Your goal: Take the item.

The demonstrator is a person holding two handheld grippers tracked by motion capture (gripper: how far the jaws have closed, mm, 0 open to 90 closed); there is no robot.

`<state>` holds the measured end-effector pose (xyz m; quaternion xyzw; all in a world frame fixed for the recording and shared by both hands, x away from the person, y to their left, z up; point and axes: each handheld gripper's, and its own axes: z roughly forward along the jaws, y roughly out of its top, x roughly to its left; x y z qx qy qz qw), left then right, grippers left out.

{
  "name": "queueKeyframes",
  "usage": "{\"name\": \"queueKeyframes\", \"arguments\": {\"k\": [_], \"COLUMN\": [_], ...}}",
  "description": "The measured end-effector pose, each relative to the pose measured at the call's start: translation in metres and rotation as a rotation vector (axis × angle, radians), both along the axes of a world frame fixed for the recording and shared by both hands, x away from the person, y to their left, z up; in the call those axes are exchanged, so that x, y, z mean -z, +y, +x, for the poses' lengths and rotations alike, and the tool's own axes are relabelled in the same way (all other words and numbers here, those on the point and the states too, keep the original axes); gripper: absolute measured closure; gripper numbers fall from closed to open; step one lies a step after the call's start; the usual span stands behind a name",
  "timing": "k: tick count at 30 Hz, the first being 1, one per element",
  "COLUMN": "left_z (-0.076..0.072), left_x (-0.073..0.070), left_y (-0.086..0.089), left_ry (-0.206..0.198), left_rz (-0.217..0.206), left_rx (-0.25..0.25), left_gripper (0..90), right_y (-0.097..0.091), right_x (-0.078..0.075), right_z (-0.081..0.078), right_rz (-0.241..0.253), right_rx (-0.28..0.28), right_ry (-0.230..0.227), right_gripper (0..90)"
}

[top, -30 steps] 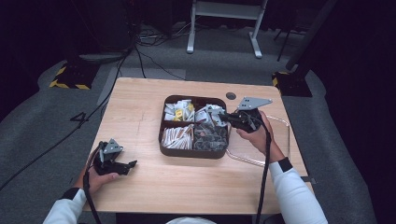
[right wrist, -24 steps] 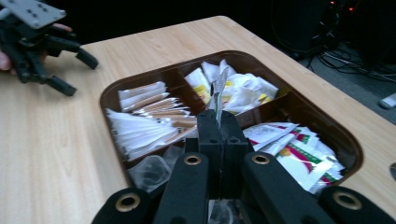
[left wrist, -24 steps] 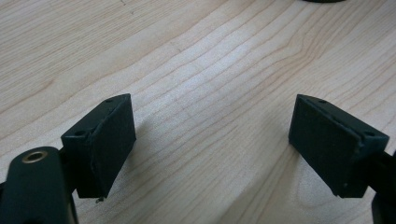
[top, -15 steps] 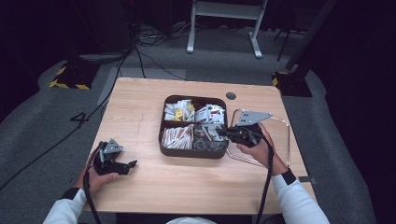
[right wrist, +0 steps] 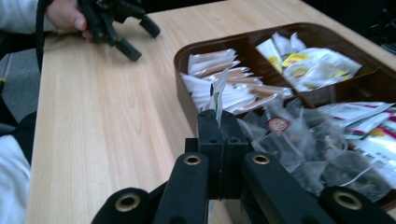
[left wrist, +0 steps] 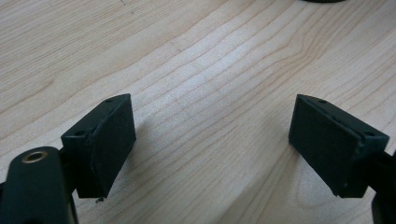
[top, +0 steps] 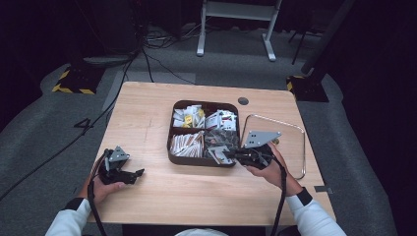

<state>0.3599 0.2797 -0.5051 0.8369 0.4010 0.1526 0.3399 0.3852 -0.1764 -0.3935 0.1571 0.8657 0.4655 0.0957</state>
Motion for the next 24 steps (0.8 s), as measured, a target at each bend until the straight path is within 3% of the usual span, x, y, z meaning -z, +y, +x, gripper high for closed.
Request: {"name": "queueKeyframes", "arguments": {"k": [24], "left_z": [0.000], "left_x": [0.000], "left_y": [0.000], "left_ry": [0.000], "left_rz": [0.000], "left_rx": [0.000], "left_gripper": [15.0], "right_y": [0.026], "right_x": [0.043], "right_z": [-0.018], "right_rz": [-0.115], "right_rx": [-0.114], "right_ry": [0.074], "right_gripper": [90.0]}}
